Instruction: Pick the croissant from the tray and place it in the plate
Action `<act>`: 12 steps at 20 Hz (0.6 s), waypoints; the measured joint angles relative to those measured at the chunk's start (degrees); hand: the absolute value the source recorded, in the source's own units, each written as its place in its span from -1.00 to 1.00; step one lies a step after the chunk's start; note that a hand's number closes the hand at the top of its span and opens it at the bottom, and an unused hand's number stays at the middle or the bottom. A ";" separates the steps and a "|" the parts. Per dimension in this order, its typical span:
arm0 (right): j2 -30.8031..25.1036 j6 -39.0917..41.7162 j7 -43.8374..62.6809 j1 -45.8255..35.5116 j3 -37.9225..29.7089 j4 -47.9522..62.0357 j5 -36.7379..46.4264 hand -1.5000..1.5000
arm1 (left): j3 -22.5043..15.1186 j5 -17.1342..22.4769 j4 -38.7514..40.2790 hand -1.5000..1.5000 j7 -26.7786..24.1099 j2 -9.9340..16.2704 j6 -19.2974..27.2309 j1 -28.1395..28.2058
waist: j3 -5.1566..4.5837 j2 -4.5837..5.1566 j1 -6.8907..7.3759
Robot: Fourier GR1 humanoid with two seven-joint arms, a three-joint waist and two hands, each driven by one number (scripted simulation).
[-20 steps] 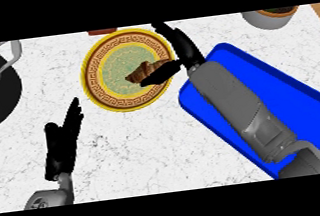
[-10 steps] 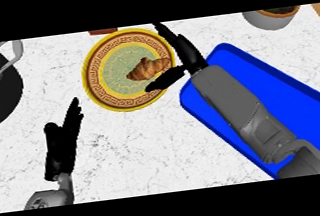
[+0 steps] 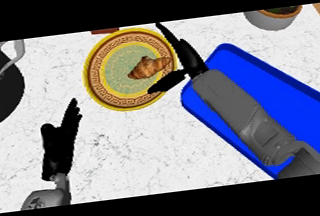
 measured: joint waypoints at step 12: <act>-1.47 -1.31 -2.17 -1.00 -1.04 6.09 1.91 -1.00 | 0.63 -0.85 -1.01 0.00 0.89 -0.20 0.41 0.01 | 0.01 0.06 -0.74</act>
